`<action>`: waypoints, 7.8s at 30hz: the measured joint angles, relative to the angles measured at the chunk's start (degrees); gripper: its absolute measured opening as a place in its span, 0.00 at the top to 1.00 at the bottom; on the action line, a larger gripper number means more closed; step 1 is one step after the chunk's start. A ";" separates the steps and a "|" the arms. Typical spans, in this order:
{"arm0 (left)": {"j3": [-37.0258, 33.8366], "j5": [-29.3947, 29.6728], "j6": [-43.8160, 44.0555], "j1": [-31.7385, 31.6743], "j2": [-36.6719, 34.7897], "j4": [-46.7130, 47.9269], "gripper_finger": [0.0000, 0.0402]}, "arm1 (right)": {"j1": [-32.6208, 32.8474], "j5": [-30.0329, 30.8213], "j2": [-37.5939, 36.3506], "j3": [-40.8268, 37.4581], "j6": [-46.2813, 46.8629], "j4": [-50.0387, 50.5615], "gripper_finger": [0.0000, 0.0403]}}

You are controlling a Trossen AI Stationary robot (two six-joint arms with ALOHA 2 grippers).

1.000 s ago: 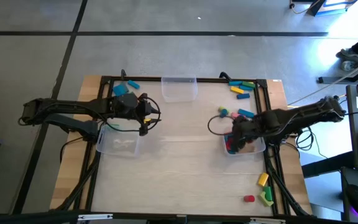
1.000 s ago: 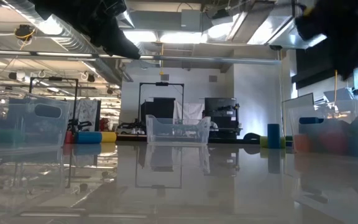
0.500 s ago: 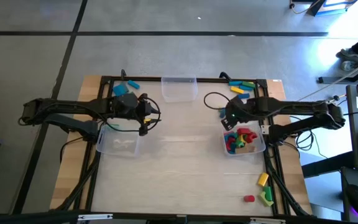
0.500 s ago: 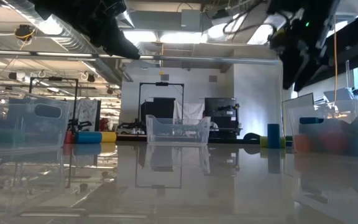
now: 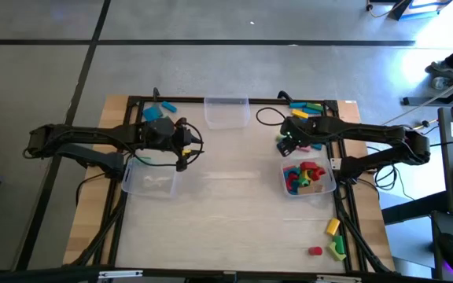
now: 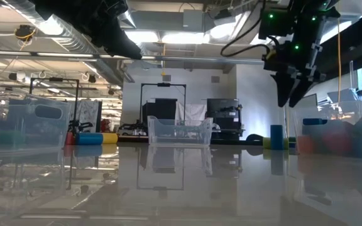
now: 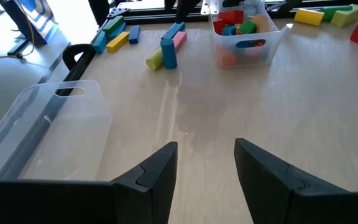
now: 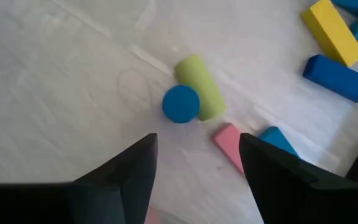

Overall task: Sort blocks by size
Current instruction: Put the blue cylindrical block into the top transparent bin, then put the light green cylindrical block into the top transparent bin

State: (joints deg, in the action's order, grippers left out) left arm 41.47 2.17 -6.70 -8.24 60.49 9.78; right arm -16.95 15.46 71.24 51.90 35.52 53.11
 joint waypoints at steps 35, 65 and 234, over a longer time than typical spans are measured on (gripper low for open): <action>-0.01 -0.04 0.20 2.30 10.60 -5.60 0.61 | 0.02 4.35 0.17 -16.40 1.56 -26.88 0.44; 0.00 -0.04 -0.39 2.70 9.28 -5.09 0.61 | 0.04 5.91 3.58 -19.35 -3.04 -33.07 0.68; -9.27 -0.01 3.70 2.63 -0.44 -10.79 0.61 | 11.58 2.32 21.49 2.58 -31.52 -13.35 0.42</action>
State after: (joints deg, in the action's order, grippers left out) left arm 32.21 2.16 -3.00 -5.61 60.05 -1.02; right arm -5.37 17.78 92.73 54.48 4.01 39.76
